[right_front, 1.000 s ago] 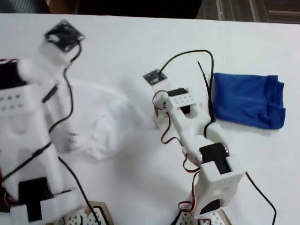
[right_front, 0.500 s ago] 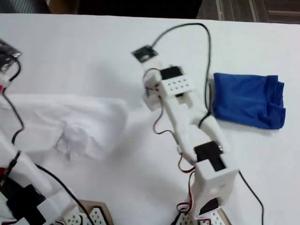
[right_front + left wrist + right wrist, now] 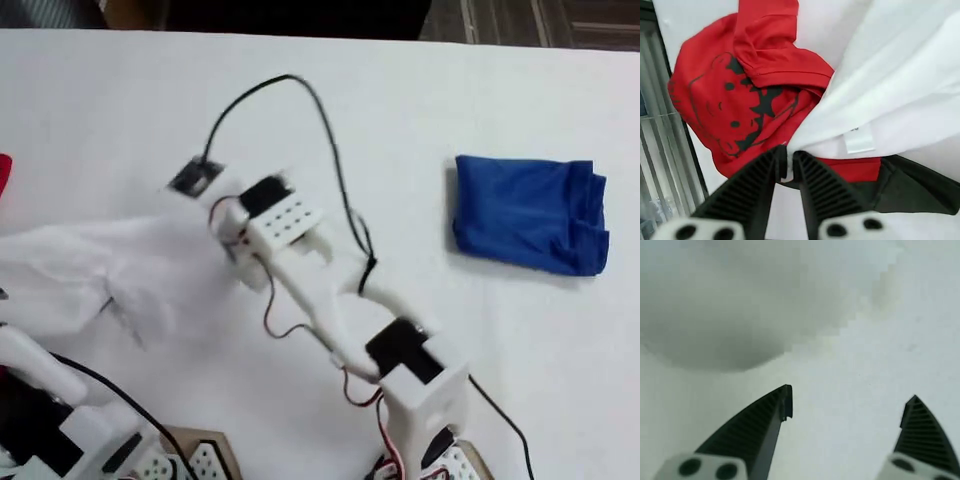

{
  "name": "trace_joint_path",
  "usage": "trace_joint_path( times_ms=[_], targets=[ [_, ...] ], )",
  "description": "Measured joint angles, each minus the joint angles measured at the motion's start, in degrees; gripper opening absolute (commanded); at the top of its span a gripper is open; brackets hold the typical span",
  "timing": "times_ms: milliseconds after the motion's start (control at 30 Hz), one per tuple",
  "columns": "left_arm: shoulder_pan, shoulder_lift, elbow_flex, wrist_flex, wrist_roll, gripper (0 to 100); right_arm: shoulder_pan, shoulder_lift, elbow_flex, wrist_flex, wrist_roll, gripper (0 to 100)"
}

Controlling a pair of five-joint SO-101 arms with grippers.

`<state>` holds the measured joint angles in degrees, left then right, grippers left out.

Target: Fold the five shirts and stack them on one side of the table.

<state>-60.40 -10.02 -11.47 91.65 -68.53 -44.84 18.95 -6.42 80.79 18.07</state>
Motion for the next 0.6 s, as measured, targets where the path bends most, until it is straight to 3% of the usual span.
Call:
trace_joint_path(
  times_ms=[200,400,600],
  targets=[
    [0.0,0.1,0.0,0.0,0.0,2,-7.2,0.0,0.0,-4.3,-1.5,34.7],
    [-0.1,0.1,0.0,0.0,0.0,2,-8.0,0.4,0.0,-12.2,-6.9,34.4],
    [-0.2,0.1,0.0,0.0,0.0,2,-8.0,10.6,-0.2,-14.9,-7.2,15.5]
  ],
)
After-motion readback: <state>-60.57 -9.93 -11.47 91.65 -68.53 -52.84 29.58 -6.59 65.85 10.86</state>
